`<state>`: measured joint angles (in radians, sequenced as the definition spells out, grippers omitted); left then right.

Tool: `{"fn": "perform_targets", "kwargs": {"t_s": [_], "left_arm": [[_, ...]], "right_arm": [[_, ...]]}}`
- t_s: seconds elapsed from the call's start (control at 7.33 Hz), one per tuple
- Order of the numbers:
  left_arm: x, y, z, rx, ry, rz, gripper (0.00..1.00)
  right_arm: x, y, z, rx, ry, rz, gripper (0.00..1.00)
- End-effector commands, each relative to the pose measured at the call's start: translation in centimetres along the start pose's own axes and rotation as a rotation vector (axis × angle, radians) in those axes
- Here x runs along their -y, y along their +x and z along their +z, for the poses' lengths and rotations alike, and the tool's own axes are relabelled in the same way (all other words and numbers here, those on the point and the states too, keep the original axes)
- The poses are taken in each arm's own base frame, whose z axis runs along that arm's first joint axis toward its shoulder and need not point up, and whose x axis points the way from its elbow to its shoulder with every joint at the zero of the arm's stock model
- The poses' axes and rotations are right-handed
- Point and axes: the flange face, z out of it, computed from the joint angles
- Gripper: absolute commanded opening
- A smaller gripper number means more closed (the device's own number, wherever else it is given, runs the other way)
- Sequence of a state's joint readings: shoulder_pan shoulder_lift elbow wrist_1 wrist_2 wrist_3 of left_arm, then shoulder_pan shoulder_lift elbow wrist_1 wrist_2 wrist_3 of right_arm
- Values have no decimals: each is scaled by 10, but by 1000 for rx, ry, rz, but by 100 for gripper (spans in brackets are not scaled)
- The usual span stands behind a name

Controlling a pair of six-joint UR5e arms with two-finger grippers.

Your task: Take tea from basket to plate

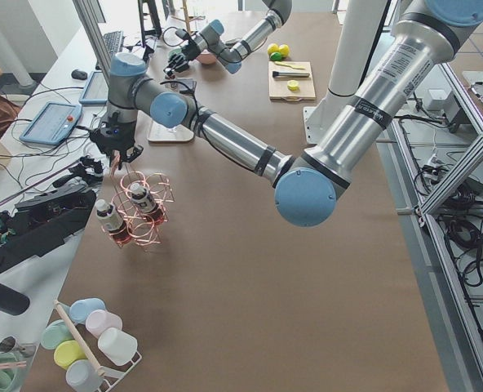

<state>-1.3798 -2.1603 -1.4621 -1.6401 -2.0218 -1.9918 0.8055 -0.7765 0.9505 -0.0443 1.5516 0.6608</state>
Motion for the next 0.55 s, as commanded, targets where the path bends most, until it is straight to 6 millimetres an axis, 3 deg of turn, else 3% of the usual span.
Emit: {"fn": "perform_targets", "kwargs": {"t_s": [0.0, 0.14, 0.27, 0.41], "left_arm": [[93, 12, 21, 4, 34, -39, 0], [96, 12, 25, 11, 37, -45, 0], [98, 13, 28, 2, 34, -47, 0], [102, 13, 28, 1, 36, -56, 0]], "right_arm": [[-12, -16, 2, 12, -1, 3, 0], [-11, -17, 1, 14, 2, -3, 8], [-6, -15, -1, 19, 3, -9, 89], [-3, -18, -5, 25, 11, -8, 100]]}}
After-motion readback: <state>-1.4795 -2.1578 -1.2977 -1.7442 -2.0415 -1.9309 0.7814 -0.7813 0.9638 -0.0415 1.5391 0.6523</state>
